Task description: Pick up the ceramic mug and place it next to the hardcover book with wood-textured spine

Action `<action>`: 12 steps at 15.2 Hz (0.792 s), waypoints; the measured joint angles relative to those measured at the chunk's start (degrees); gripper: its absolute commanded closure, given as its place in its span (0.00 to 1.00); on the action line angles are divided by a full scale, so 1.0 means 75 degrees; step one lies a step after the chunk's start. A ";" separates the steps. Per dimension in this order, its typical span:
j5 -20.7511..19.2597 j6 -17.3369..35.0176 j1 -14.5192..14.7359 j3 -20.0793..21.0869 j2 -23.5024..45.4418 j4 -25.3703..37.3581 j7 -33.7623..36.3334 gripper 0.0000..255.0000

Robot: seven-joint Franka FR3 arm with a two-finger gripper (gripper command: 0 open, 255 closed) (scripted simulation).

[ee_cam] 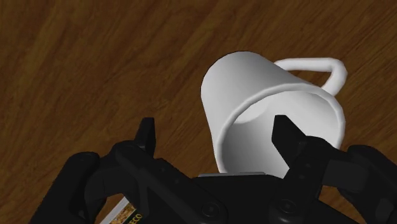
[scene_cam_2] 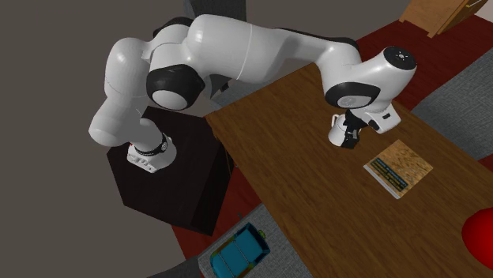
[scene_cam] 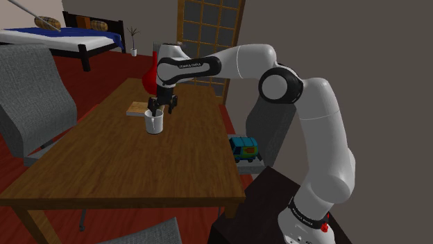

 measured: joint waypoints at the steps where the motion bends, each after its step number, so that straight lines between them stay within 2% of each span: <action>1: 0.0000 0.0000 0.0000 0.0000 0.0000 0.0000 0.0000 0.00; 6: 0.0031 -0.0723 -0.0011 0.0017 -0.0201 0.0536 -0.0020 0.00; 12: 0.0042 -0.0799 -0.0023 0.0022 -0.0271 0.0531 -0.0026 0.00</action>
